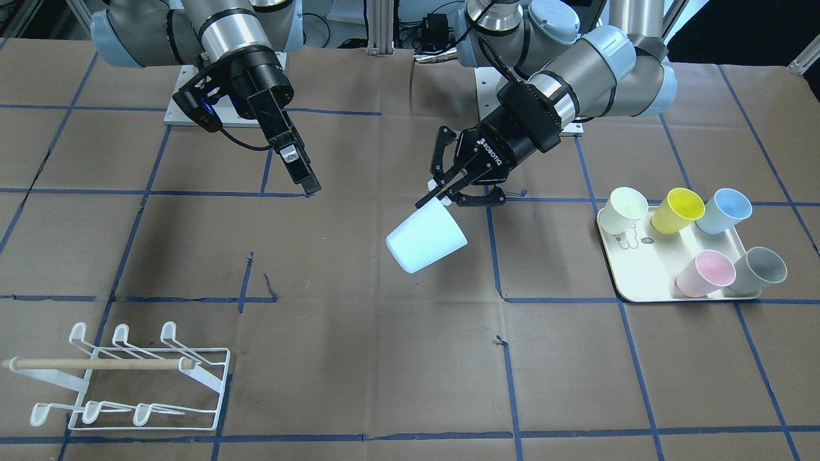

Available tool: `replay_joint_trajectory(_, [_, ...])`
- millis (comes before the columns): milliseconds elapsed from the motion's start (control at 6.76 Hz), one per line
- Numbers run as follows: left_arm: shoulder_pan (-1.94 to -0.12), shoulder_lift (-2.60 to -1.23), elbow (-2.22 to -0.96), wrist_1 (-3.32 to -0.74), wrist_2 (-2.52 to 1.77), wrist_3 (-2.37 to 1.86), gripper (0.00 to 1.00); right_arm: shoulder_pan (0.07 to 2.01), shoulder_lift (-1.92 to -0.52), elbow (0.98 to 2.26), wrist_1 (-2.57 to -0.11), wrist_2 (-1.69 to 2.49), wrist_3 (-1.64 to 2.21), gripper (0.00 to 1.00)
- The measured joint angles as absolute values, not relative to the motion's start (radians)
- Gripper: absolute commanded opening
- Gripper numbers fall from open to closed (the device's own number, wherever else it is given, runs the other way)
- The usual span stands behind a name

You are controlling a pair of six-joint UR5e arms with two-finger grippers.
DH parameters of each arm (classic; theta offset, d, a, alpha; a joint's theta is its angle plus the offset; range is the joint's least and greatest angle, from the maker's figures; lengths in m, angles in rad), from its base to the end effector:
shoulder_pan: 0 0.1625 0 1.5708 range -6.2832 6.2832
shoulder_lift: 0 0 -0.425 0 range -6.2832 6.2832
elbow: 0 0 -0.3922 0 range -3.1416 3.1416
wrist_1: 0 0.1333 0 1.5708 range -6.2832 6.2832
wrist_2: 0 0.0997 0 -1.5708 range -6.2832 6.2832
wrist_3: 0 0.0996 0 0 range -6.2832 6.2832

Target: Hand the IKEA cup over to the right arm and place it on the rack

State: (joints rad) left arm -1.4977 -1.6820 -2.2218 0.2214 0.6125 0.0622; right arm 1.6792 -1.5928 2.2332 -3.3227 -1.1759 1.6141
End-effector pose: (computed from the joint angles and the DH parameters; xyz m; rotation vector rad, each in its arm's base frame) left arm -0.1827 -0.4458 0.3700 -0.5716 -1.9839 1.1879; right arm 0.2173 -0.4106 0.4017 1.1942 1.6405 -0.5091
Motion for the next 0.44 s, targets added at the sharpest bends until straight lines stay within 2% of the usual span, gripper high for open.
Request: replay_joint_trajectory(444, [-1.502,-1.683,-2.257,0.301,0.534,0.009,0.03,1.714,-1.532,2.193,-3.321,-1.182,1.645,0.99])
